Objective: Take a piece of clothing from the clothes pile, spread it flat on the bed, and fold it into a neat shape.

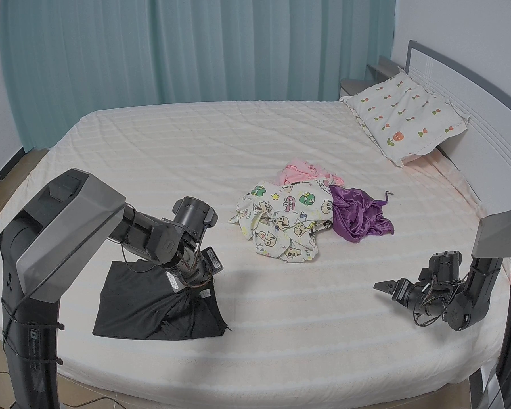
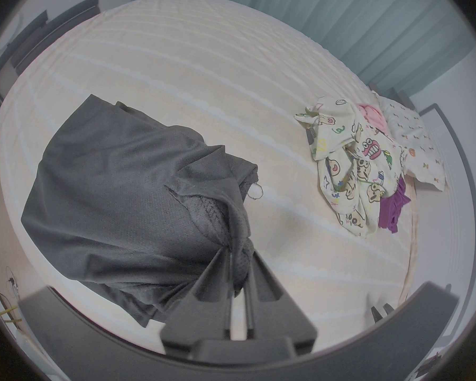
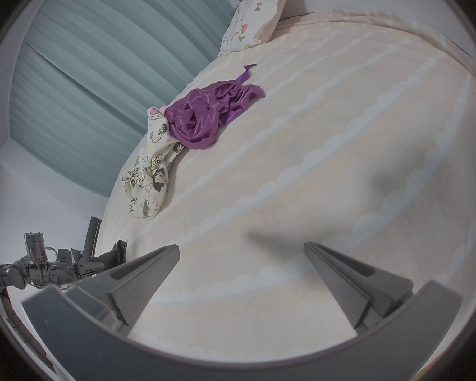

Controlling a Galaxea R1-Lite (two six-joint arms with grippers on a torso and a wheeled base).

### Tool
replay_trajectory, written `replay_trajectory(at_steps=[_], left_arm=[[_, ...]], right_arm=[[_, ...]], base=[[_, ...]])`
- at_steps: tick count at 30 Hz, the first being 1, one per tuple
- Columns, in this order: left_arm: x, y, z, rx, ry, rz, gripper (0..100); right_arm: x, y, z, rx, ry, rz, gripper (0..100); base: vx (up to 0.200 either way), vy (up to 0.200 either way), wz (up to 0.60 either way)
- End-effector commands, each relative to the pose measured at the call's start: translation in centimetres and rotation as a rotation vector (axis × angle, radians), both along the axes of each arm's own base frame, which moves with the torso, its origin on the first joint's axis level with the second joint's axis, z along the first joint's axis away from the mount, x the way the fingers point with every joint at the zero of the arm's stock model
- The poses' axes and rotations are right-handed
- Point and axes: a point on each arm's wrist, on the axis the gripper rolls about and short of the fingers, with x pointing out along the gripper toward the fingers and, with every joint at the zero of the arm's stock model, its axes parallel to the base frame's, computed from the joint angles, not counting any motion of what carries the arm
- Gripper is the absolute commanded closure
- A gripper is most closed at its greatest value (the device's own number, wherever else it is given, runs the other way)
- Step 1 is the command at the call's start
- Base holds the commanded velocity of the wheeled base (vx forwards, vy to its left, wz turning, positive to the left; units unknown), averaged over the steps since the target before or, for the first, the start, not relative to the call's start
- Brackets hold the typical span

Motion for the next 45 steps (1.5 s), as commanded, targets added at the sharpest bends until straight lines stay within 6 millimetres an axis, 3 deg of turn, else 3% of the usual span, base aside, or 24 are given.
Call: replay_trajectory(at_steps=[1,6,10,14,18,25,36,45], left_arm=[[0.4,0.1,-0.9,0.015,0.009,0.028,0],[0.1,0.4,-1.0,0.022,0.021,0.034,0],[-0.3,0.8,0.2,0.016,0.016,0.048,0],[-1.1,2.6,2.2,-0.01,0.001,0.082,0],[-2.2,4.9,2.8,-0.05,0.032,0.105,0],[-3.8,9.1,2.1,-0.152,0.081,0.161,0],[-3.9,10.7,1.5,-0.237,0.085,0.242,0],[-4.5,15.1,2.4,-0.361,0.077,0.293,0]], right_arm=[[0.0,0.1,0.0,0.0,0.002,0.003,0],[-0.1,0.2,-0.1,-0.001,0.003,0.006,0],[-0.2,0.2,-0.1,-0.001,0.006,0.006,0],[-0.1,0.2,0.0,0.0,0.003,0.008,0],[-0.2,0.2,-0.1,-0.001,0.005,0.008,0],[-0.2,0.4,-0.1,-0.001,0.006,0.014,0],[-0.3,0.8,-0.2,-0.001,0.009,0.028,0],[-0.2,1.6,0.0,-0.002,0.001,0.046,0]], base=[[0.0,0.0,0.0],[0.0,0.0,0.0],[0.0,0.0,0.0],[0.0,0.0,0.0],[0.0,0.0,0.0],[-0.086,0.0,0.0],[0.0,0.0,0.0],[0.0,0.156,0.0]])
